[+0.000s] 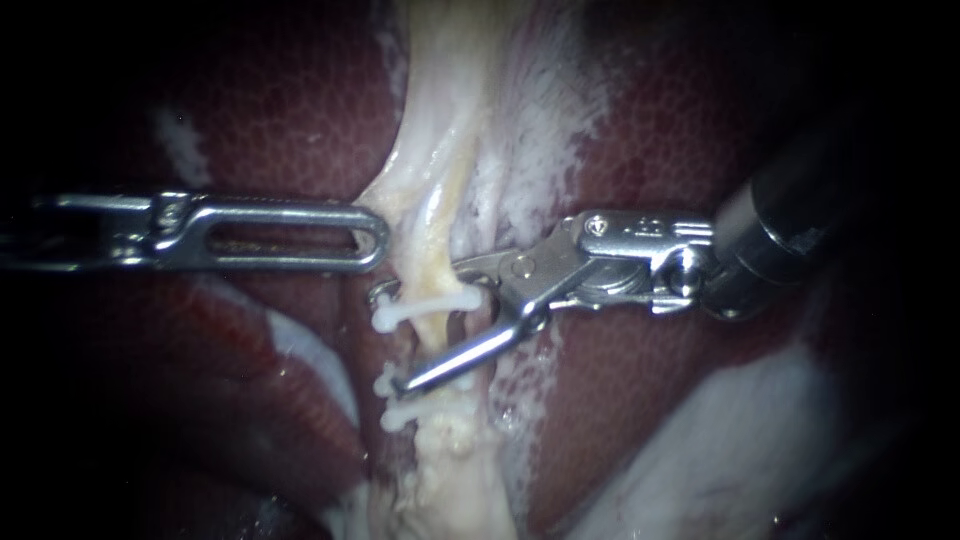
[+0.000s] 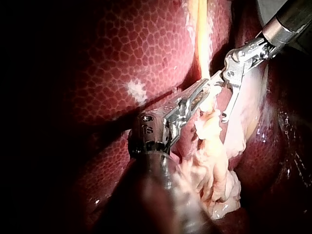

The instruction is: Going back third clip left tube

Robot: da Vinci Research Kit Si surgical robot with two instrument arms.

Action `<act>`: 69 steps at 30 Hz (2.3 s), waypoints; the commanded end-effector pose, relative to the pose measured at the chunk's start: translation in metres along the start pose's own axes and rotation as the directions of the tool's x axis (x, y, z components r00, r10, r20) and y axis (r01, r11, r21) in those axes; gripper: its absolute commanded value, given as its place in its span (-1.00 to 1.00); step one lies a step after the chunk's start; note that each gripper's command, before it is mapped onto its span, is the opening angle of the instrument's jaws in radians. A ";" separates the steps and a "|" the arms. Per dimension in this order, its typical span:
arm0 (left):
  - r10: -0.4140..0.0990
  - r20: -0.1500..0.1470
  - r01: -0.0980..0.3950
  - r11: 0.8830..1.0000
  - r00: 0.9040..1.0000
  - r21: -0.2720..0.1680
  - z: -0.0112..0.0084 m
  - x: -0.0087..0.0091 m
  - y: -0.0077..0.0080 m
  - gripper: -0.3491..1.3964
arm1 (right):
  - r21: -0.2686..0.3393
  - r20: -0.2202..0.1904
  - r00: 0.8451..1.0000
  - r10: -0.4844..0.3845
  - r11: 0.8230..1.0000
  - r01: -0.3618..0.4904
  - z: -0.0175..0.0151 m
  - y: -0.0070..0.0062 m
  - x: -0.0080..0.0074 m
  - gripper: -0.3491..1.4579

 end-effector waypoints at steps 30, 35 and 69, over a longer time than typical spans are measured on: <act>0.000 0.001 0.000 1.000 1.000 -0.003 -0.0001 0.0000 0.0000 -1.00 | -0.002 -0.002 0.995 0.099 0.995 -0.099 -0.0017 -0.0001 -0.0029 0.05; 0.000 0.001 0.000 1.000 1.000 -0.003 -0.0001 0.0001 -0.0001 -1.00 | -0.011 -0.003 0.995 0.104 0.994 -0.104 -0.0026 -0.0005 -0.0030 0.05; 0.003 0.001 -0.003 1.000 1.000 -0.002 0.0003 0.0005 0.0001 -1.00 | -0.146 0.002 1.000 -0.020 0.989 0.020 -0.0184 -0.0070 0.0022 0.05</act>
